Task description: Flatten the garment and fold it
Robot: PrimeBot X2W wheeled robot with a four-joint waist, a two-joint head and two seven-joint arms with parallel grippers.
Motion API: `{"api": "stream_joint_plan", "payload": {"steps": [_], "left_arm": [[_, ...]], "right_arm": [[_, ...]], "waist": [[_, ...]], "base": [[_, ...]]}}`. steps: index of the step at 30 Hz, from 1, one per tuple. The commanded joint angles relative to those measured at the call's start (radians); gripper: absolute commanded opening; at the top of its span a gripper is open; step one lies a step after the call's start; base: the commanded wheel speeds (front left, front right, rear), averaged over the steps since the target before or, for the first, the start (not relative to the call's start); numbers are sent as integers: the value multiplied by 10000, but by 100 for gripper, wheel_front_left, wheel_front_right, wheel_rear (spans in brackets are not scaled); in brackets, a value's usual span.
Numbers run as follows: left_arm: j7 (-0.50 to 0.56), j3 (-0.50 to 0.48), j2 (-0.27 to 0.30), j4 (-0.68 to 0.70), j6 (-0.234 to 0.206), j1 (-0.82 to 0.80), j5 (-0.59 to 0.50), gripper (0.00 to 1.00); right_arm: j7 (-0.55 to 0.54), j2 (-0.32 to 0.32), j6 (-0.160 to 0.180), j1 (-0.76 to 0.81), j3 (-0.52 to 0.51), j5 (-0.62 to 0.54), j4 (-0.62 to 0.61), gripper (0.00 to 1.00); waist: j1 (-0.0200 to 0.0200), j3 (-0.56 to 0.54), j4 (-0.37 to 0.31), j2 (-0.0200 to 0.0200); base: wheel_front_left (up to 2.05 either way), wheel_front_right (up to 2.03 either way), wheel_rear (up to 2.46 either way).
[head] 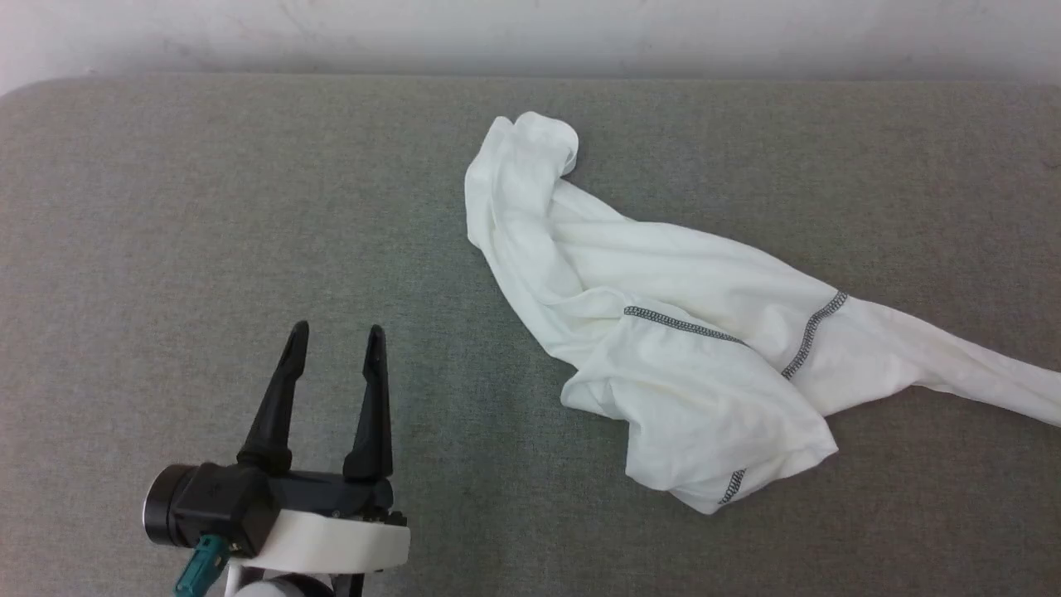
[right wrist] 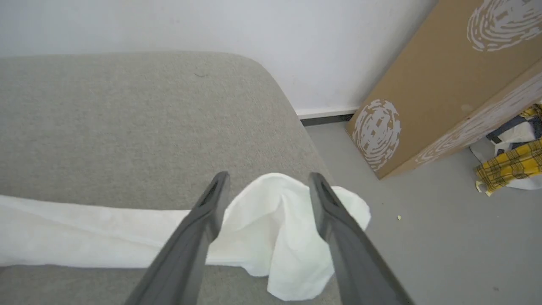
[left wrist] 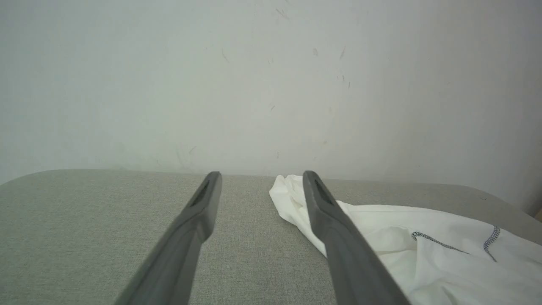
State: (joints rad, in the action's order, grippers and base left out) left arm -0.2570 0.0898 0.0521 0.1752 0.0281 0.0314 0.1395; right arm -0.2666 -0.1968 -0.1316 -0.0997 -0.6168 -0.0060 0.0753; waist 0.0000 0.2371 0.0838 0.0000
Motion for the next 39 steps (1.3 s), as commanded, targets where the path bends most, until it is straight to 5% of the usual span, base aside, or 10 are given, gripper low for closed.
{"api": "stream_joint_plan", "payload": {"steps": [1, 15, 23, 24, 25, 27, 34, 35, 38, 39], "left_arm": [[-47, -66, -18, -10, 100, -123, 15, 100], [-47, 195, -18, -38, -16, -65, 217, 100], [-47, 229, -18, -113, -70, -1, 305, 100], [-47, 237, -18, -122, -78, -6, 314, 100], [-47, 248, -18, -135, -81, -11, 313, 100], [-47, 259, -18, -154, -85, -7, 309, 100], [-47, 255, -18, -204, -86, 68, 300, 100], [-47, 255, -18, -201, -87, 73, 306, 100], [-47, 225, -18, -173, -89, 108, 320, 100], [-47, 212, -18, -160, -88, 122, 323, 100]], "right_arm": [[236, 4, 9, -406, 484, 323, -284, 100], [-3103, -1106, 9, 804, 5997, 4135, -3048, 100], [-4238, -1566, 9, 1524, 6708, 4825, -3520, 100], [-4150, -1549, 9, 1522, 6713, 4785, -3399, 85], [-4051, -1487, 9, 1509, 6711, 4747, -3279, 45], [-3836, -1364, 9, 1445, 6755, 4691, -3102, 0], [-3070, -1164, 9, 1148, 6643, 4310, -2519, 0], [-2948, -1187, 9, 1130, 6665, 4239, -2476, 11], [-2781, -1237, 9, 1114, 6730, 4193, -2357, 100], [-2753, -1250, 9, 1100, 6735, 4203, -2332, 100]], "waist": [[0, -37, 37, 0], [0, -141, 593, 0], [0, -228, 829, 0], [0, -243, 842, 0], [0, -264, 855, 0], [0, -321, 866, 0], [0, -544, 859, 0], [0, -559, 864, 0], [0, -567, 855, 0], [0, -556, 849, 0]], "base": [[0, 0, 0], [0, 0, 0], [0, 0, 0], [0, 0, 0], [0, 0, 0], [0, 0, 0], [0, 0, 0], [0, 0, 0], [0, 0, 0], [0, 0, 0]]}}
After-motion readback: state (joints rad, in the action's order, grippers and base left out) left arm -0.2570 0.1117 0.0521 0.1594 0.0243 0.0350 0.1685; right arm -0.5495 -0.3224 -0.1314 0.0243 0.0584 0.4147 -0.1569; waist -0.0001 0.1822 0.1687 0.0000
